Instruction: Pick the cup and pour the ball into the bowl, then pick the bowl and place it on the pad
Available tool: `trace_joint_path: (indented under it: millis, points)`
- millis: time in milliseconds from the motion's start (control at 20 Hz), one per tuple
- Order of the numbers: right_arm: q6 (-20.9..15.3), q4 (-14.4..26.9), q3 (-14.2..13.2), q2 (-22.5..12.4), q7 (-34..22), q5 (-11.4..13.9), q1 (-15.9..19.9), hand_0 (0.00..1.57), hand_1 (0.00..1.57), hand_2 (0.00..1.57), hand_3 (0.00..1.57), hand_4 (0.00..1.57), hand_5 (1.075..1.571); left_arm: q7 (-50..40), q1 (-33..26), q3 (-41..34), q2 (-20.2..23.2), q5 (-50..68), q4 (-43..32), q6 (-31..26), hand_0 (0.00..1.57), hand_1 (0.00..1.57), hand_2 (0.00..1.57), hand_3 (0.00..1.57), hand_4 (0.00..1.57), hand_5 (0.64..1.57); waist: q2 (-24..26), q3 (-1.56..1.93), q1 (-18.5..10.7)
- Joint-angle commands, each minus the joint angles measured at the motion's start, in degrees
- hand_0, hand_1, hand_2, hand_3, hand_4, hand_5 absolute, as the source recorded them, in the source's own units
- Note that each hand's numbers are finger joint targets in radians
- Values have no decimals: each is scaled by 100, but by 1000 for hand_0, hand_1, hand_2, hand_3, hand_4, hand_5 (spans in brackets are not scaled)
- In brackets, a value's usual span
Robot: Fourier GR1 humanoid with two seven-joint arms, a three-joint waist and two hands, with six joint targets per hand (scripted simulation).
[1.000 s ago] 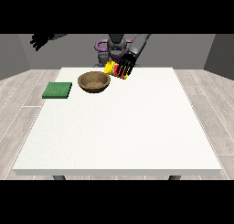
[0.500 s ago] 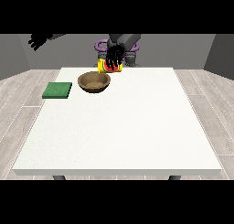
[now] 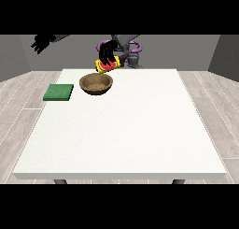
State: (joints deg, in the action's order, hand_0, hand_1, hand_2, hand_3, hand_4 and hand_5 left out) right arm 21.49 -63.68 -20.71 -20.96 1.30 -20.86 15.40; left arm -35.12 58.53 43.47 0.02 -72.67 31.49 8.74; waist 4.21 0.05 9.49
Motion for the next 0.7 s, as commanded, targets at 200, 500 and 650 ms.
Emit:
trace_joint_path:
  millis: [200, 500, 650]
  points:
    - [-416, 35, 83, 90, -247, 160, -23, 0, 0, 0, 178, 737, 1553, 290, -230, -137, 83, -53, 878, -560, 0, 0, 1102, 1542, 1109, 1571, 288, -6, -473]
    - [-513, -40, -46, 160, 17, 213, -502, 0, 0, 0, 107, 740, 1551, 972, -913, -1745, 766, 1631, 1681, 902, 1040, 1040, 1508, 1149, 1316, 1562, 396, -34, -777]
    - [-667, -73, -90, 173, -48, 196, -388, 0, 0, 0, 132, 777, 1559, 1439, -960, -2826, 913, 2825, 2188, 1163, 635, 635, 936, 669, 1285, 1545, 375, -74, -1096]
